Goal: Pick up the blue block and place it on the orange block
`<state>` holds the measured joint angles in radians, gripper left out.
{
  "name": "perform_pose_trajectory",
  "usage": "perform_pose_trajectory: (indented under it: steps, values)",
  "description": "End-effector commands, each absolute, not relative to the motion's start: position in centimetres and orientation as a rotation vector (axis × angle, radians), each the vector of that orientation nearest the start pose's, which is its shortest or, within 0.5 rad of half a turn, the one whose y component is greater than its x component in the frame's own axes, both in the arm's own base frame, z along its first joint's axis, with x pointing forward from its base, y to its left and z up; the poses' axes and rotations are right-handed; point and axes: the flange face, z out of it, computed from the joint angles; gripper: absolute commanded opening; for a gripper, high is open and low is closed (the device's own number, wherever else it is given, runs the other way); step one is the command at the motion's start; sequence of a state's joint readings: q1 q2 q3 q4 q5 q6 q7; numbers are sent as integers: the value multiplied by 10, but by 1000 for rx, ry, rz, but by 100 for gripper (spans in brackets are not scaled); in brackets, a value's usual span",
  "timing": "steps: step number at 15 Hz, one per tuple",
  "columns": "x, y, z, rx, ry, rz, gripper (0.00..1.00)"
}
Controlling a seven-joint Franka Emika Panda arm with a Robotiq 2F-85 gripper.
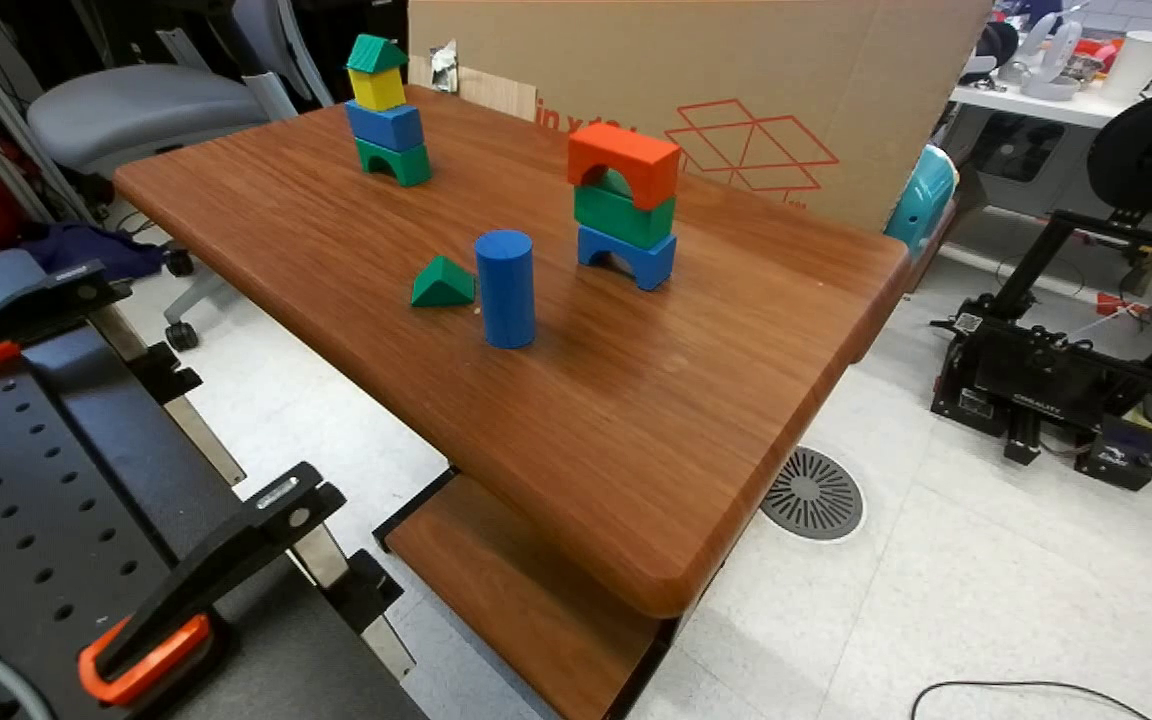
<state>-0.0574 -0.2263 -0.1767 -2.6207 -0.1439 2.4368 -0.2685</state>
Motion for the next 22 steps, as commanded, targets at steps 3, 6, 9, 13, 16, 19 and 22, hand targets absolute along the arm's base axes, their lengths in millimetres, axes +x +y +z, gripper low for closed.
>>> perform_pose_trajectory:
  steps: [3, 6, 9, 13, 16, 19, 22]
  values:
    - [454, -113, 287, -3152, -169, 121, 100]
    - [473, -117, 262, -3133, -130, 190, 100]
    - [487, -121, 244, -3131, -92, 236, 100]
    - [501, -123, 227, -3144, -81, 251, 100]
    - [511, -120, 218, -3143, -86, 265, 100]
    - [520, -116, 210, -3150, -87, 265, 100]
    - [527, -113, 203, -3160, -81, 265, 75]
